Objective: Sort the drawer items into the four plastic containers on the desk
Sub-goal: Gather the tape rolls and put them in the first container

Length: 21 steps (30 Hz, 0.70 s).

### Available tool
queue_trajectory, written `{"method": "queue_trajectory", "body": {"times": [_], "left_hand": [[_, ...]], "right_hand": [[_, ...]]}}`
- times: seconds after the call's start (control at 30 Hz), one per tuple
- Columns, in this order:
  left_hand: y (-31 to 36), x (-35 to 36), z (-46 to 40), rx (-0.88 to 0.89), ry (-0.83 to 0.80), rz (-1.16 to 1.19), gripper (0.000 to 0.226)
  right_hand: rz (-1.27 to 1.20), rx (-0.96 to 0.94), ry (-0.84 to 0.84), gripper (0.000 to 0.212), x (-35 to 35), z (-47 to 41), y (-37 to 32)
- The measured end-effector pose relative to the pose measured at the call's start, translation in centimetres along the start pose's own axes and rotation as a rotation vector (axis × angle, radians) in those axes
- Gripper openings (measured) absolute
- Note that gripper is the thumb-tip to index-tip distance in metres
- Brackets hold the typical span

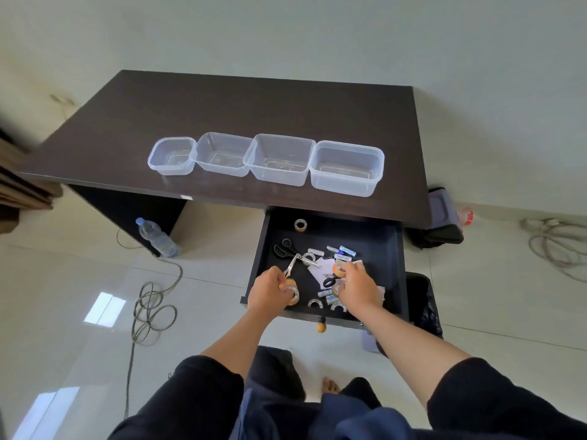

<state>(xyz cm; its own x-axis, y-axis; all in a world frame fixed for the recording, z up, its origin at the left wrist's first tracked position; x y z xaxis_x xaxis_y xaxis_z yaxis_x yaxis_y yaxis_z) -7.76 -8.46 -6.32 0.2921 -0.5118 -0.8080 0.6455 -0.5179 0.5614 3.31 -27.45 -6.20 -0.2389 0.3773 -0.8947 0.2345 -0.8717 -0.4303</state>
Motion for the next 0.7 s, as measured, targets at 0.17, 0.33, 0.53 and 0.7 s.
{"method": "queue_trajectory", "body": {"times": [0.17, 0.33, 0.53, 0.7], "left_hand": [[-0.5, -1.1, -0.3, 0.036, -0.007, 0.044, 0.019], [-2.3, -4.1, -2.7, 0.072, -0.017, 0.068, 0.023], [-7.5, -10.0, -6.9, 0.028, -0.004, 0.147, 0.02], [-12.5, -15.7, -10.6, 0.014, 0.051, 0.203, 0.021]], "right_hand": [[0.09, -0.023, 0.021, 0.049, -0.4, -0.1, -1.9], [0.088, 0.025, 0.079, 0.046, -0.2, -0.8, -6.3], [0.022, -0.018, 0.098, 0.043, 2.7, -1.6, -15.0], [-0.062, -0.113, 0.075, 0.035, 6.1, -2.3, -24.2]]}}
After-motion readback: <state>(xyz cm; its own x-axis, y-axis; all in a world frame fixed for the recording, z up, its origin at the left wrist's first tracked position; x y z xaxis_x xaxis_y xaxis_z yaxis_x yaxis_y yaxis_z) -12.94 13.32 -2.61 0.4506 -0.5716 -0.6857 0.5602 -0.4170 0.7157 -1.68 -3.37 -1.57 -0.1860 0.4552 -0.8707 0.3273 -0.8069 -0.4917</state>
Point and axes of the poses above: each hand's wrist, its own z-axis away from the middle knuckle, its own x-axis out of the palm, y = z × x, the point moved 10 cm from there along -z, towards the middle knuckle, and after that the axes turned 12 degrees about y, right-handed, at the moved point
